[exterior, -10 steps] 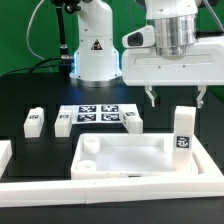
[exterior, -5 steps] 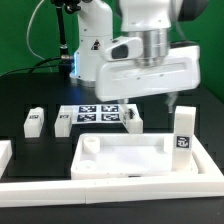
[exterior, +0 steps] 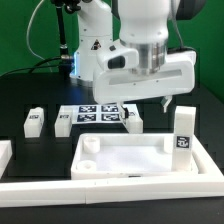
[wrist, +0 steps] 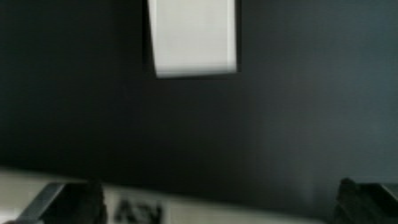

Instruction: Assemble desk

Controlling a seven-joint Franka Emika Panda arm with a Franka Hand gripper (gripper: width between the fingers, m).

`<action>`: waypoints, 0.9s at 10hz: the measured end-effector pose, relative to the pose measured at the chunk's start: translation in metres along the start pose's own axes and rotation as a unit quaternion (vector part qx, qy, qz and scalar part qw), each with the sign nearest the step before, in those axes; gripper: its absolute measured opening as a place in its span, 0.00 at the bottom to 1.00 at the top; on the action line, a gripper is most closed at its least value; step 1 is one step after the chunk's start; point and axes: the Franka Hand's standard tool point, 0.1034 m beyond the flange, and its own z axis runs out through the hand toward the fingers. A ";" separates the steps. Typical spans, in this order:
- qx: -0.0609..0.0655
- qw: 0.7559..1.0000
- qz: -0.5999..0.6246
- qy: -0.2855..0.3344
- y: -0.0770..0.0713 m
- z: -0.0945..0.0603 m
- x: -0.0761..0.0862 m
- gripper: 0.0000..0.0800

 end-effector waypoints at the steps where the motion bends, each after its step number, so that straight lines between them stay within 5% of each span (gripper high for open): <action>1: 0.003 0.999 0.014 -0.041 0.005 0.005 -0.005 0.81; 5: 0.019 0.986 0.025 -0.161 0.006 0.010 -0.013 0.81; 9: 0.022 0.945 0.061 -0.321 0.009 0.031 -0.025 0.81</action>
Offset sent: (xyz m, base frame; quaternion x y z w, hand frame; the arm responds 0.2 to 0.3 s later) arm 0.0000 0.0000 0.0000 0.0000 -0.1938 0.0000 0.9810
